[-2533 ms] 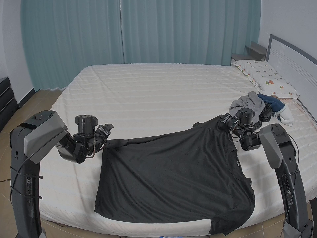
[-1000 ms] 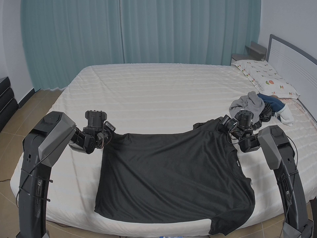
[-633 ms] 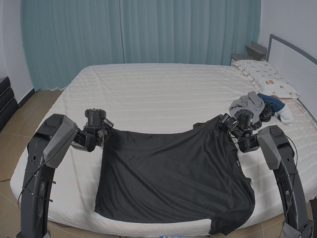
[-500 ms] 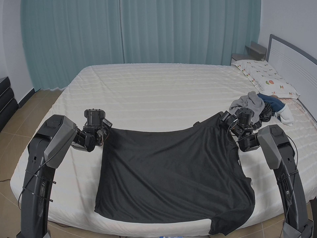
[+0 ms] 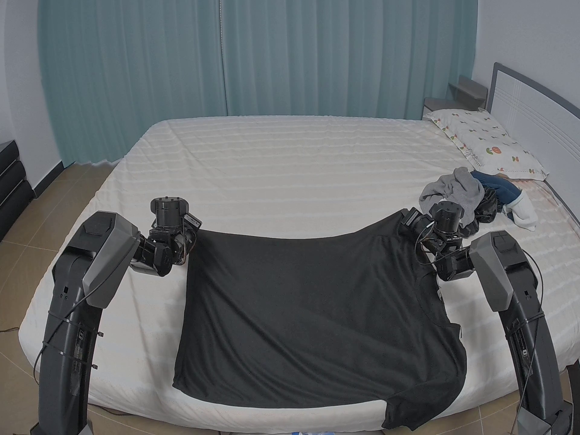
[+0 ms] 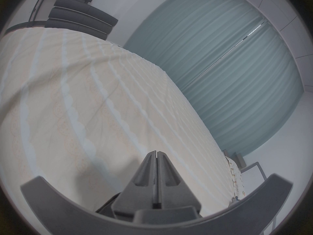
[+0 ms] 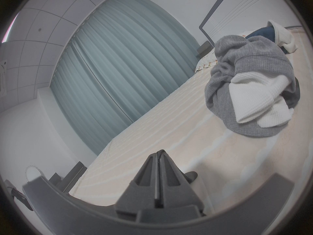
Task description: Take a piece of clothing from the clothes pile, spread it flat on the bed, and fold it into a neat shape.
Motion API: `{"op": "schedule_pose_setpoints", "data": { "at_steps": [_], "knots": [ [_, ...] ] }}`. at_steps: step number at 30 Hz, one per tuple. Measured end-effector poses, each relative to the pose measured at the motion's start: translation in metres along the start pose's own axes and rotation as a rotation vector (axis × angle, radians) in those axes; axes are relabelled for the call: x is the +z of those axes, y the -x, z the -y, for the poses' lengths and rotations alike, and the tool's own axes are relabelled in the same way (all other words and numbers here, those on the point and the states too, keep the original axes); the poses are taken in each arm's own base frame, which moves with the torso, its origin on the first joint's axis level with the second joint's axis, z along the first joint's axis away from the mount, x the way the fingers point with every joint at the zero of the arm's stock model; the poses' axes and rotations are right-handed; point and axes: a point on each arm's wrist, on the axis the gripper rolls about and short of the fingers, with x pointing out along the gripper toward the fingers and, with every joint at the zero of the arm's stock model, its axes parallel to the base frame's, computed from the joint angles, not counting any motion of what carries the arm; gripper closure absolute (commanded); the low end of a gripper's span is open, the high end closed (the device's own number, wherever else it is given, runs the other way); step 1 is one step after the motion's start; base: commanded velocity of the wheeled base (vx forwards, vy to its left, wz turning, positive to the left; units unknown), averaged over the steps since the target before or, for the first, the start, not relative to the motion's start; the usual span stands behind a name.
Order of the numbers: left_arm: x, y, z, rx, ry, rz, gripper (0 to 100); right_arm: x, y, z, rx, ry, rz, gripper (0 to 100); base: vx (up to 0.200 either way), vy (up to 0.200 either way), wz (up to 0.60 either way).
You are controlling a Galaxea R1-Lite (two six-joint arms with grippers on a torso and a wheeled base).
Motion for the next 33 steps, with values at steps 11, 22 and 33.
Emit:
{"op": "schedule_pose_setpoints", "data": {
  "at_steps": [11, 22, 33],
  "knots": [
    [-0.018, -0.011, -0.016, 0.034, -0.011, -0.032, 100, -0.018, 0.0, 0.011, -0.026, 0.011, -0.034, 0, 0.0, 0.0, 0.0],
    [-0.022, -0.012, -0.019, 0.04, -0.014, -0.041, 0, -0.008, 0.001, 0.013, -0.05, 0.009, -0.016, 0, 0.0, 0.0, 0.0],
    [-0.01, 0.004, -0.019, 0.068, -0.006, -0.05, 0, 0.02, 0.023, 0.021, -0.121, -0.016, -0.06, 0, 0.0, 0.0, 0.0]
  ]
}}
